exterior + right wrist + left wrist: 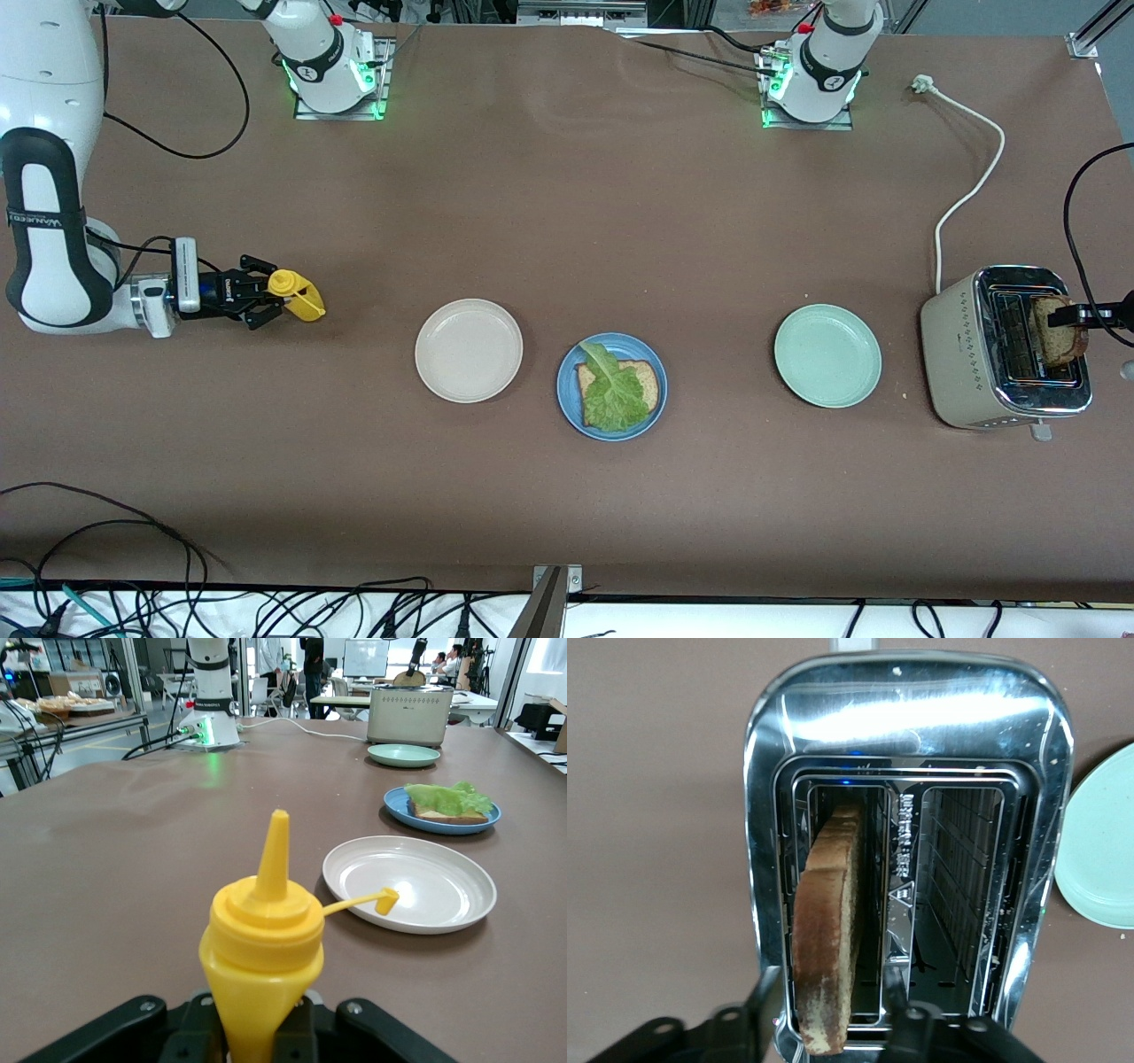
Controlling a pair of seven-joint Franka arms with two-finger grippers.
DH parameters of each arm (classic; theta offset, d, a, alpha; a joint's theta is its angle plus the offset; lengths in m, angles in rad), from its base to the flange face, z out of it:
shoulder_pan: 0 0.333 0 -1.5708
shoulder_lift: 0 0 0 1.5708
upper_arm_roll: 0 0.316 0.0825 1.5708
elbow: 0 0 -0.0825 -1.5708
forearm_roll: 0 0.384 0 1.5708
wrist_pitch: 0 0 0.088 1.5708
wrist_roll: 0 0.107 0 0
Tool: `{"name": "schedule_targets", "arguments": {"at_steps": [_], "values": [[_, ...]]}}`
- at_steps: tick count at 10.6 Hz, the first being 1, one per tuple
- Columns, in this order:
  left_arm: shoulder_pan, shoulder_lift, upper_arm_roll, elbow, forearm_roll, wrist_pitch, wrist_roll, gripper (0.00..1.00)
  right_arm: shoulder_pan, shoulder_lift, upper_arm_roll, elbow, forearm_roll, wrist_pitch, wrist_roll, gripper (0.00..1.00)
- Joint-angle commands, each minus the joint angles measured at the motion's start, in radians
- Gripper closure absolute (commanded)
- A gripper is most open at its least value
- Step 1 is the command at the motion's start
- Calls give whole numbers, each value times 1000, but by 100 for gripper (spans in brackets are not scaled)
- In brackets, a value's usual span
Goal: Make sandwich in blue plate with both arms
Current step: 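Lower the mustard bottle onto the table while the left gripper reaches the toaster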
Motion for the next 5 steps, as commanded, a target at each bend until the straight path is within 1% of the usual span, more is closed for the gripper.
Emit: {"name": "schedule_targets", "arguments": {"at_steps": [1,3,5], "values": [[16,15,-5,21,-23,0,36,73,-4,56,-33,10,49,-81,-27,100],[16,13,-5,22,-19,-1,36,98,-4,71,-39,10,56,-102,-32,100],[15,7,-5,26,-12,-6,37,100,-4,73,-44,11,54,-101,-31,100]]}}
